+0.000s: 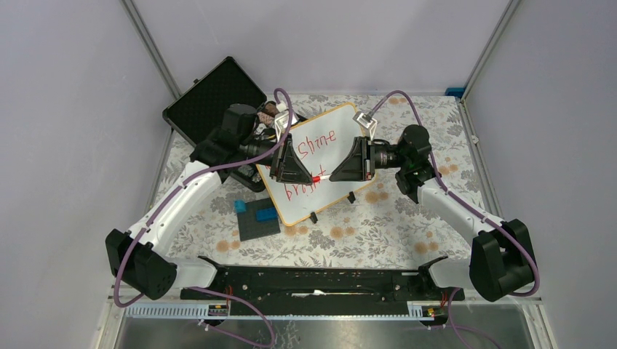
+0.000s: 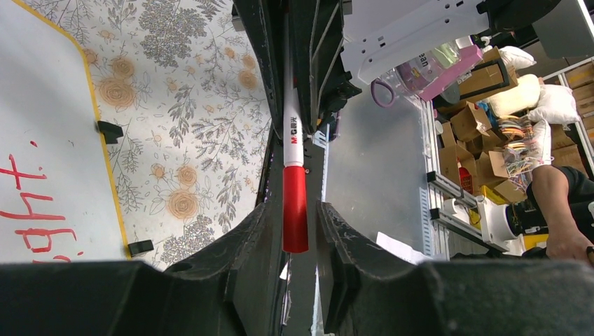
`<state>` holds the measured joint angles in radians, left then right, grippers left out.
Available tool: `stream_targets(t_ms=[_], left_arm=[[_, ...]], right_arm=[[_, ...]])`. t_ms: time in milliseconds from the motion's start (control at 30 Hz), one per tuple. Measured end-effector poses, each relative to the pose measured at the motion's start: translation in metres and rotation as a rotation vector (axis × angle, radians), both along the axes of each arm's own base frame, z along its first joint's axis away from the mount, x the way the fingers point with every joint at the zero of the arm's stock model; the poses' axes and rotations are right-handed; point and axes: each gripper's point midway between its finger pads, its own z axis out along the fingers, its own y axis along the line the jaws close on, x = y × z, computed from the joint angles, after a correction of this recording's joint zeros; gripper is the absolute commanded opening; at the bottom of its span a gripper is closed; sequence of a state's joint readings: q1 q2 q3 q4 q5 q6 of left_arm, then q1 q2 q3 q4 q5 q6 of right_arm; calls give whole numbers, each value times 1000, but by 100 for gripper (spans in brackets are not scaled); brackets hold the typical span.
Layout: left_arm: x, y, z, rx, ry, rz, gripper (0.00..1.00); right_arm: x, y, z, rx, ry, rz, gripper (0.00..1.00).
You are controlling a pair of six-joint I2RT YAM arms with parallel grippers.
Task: Write a sentence on the whiteboard
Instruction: Close the whiteboard marker at the center of the board.
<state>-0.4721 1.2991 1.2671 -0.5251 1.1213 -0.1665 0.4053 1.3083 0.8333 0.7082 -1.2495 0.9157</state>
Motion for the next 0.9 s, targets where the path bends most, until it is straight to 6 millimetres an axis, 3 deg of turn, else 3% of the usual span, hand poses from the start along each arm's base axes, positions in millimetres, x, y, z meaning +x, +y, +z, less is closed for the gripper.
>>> stream_targets(t_ms=[433,700,900], left_arm=[[-1,-2,-6,9,10,-5,29],[1,-3,-9,18,22,3,9],[1,-6,-11,29,40,-3,0]], right_arm=[[1,0,-3,-9,2,-2,0],[2,0,-6,-17,1,-8,0],[3,1,-10,-26,-1,-12,0]])
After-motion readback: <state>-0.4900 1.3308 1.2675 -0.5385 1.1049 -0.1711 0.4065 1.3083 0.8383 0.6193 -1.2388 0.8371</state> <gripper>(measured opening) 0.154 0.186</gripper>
